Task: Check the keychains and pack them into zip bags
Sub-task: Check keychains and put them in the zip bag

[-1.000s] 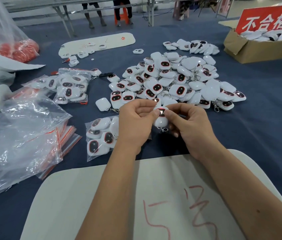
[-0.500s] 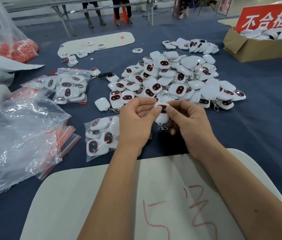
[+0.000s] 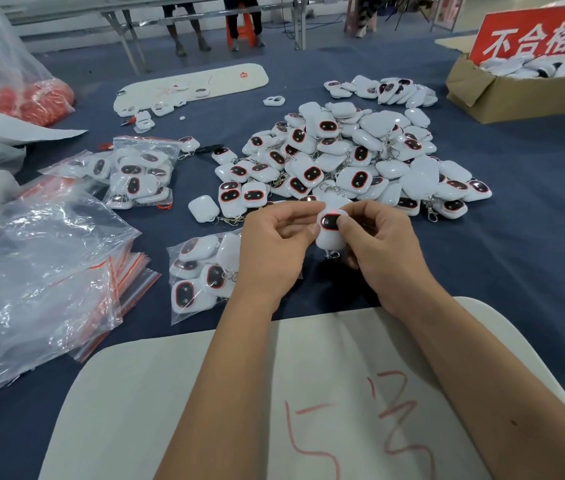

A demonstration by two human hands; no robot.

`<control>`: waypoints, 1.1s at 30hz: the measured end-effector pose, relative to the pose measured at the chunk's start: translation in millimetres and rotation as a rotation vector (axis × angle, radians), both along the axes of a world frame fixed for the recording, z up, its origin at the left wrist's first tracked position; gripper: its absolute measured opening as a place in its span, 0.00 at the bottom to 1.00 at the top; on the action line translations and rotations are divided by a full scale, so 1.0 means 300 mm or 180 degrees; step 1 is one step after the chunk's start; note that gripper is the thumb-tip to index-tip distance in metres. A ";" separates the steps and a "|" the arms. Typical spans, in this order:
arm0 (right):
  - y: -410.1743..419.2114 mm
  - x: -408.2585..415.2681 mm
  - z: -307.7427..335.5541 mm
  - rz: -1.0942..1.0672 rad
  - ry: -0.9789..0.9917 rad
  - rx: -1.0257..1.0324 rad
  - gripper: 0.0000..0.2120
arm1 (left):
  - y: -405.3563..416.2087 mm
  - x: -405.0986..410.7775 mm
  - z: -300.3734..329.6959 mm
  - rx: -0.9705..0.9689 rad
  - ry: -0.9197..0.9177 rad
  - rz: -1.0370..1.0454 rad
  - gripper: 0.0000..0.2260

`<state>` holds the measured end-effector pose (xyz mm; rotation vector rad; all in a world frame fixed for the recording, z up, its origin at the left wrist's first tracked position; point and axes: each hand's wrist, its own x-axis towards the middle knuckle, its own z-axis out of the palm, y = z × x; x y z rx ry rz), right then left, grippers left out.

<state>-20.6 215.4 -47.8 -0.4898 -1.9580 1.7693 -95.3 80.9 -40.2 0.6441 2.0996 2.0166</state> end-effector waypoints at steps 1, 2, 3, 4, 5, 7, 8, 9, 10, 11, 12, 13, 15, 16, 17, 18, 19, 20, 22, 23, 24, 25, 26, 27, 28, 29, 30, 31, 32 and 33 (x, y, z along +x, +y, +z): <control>0.001 0.001 0.002 0.0017 -0.0018 -0.0030 0.05 | 0.001 0.002 0.000 0.0007 -0.0014 0.0001 0.14; 0.002 0.002 0.004 0.0049 -0.0030 -0.0106 0.05 | 0.001 0.001 0.001 0.0028 -0.0040 0.0008 0.13; 0.001 0.002 0.006 0.0088 -0.0041 -0.0183 0.05 | 0.000 0.000 0.001 0.0052 -0.0071 0.0011 0.13; 0.001 0.003 0.008 0.0123 -0.0052 -0.0227 0.05 | 0.000 -0.001 0.002 0.0063 -0.0096 0.0006 0.13; 0.000 0.002 0.010 0.0142 -0.0064 -0.0240 0.05 | -0.001 -0.001 0.002 0.0058 -0.0111 -0.0006 0.14; 0.002 0.002 0.010 0.0137 -0.0062 -0.0236 0.05 | 0.000 0.000 0.001 0.0061 -0.0122 -0.0017 0.14; 0.003 0.002 0.011 0.0153 -0.0043 -0.0237 0.05 | 0.001 0.001 0.000 0.0091 -0.0134 -0.0004 0.13; 0.003 0.003 0.012 0.0212 -0.0011 -0.0249 0.04 | 0.002 0.000 -0.001 0.0131 -0.0152 0.0018 0.13; 0.002 0.004 0.011 0.0314 0.0005 -0.0225 0.03 | 0.002 -0.002 -0.001 0.0158 -0.0168 0.0045 0.12; -0.001 0.006 0.010 0.0415 -0.0011 -0.0132 0.03 | 0.002 -0.003 -0.001 0.0159 -0.0174 0.0071 0.12; -0.003 0.006 0.008 0.0478 -0.0038 0.0000 0.05 | 0.002 -0.004 -0.001 0.0142 -0.0169 0.0089 0.12; -0.004 0.007 0.005 0.0501 -0.0042 0.0090 0.07 | 0.002 -0.003 -0.001 0.0119 -0.0159 0.0099 0.12; 0.000 0.007 0.004 0.0485 0.0033 0.0043 0.09 | 0.006 0.005 0.005 0.0097 -0.0122 0.0173 0.10; 0.003 0.007 0.004 0.0468 0.0071 -0.0037 0.10 | 0.008 0.011 0.009 0.0089 -0.0072 0.0285 0.09; 0.006 0.007 0.005 0.0448 0.0090 -0.0116 0.11 | 0.011 0.017 0.015 0.0064 0.0030 0.0454 0.09; 0.008 0.007 0.007 0.0442 0.0102 -0.0184 0.11 | 0.012 0.023 0.020 -0.0001 0.0199 0.0661 0.09; 0.009 0.007 0.009 0.0460 0.0117 -0.0239 0.12 | 0.012 0.028 0.025 -0.0121 0.0430 0.0887 0.09; 0.009 0.006 0.011 0.0498 0.0132 -0.0270 0.12 | 0.010 0.032 0.031 -0.0297 0.0698 0.1110 0.10; 0.004 0.005 0.010 0.0515 0.0132 -0.0213 0.13 | 0.002 0.037 0.039 -0.0789 0.1178 0.1442 0.11; 0.001 0.005 0.009 0.0447 0.0101 -0.0151 0.13 | -0.001 0.039 0.040 -0.1062 0.1317 0.1533 0.11; 0.000 0.004 0.008 0.0357 0.0069 -0.0107 0.12 | -0.001 0.040 0.039 -0.1334 0.1394 0.1596 0.12; -0.001 0.004 0.007 0.0279 0.0057 -0.0104 0.11 | 0.000 0.043 0.038 -0.1597 0.1431 0.1648 0.15; -0.002 0.004 0.007 0.0224 0.0077 -0.0153 0.10 | 0.004 0.047 0.038 -0.1844 0.1450 0.1682 0.18; -0.004 0.005 0.008 0.0187 0.0117 -0.0219 0.09 | 0.007 0.052 0.040 -0.2069 0.1472 0.1682 0.21; -0.005 0.008 0.009 0.0160 0.0151 -0.0248 0.08 | 0.010 0.056 0.040 -0.2242 0.1491 0.1650 0.23; -0.005 0.010 0.009 0.0136 0.0163 -0.0221 0.06 | 0.011 0.060 0.039 -0.2332 0.1490 0.1612 0.24; -0.006 0.013 0.007 0.0110 0.0151 -0.0174 0.05 | 0.010 0.060 0.041 -0.2323 0.1455 0.1599 0.22; -0.005 0.016 0.006 0.0073 0.0125 -0.0156 0.03 | 0.007 0.059 0.045 -0.2237 0.1393 0.1627 0.19; -0.005 0.016 0.004 0.0029 0.0096 -0.0182 0.01 | 0.001 0.055 0.052 -0.2115 0.1318 0.1689 0.16; -0.006 0.015 0.004 -0.0017 0.0077 -0.0211 0.01 | -0.006 0.052 0.059 -0.1998 0.1239 0.1761 0.12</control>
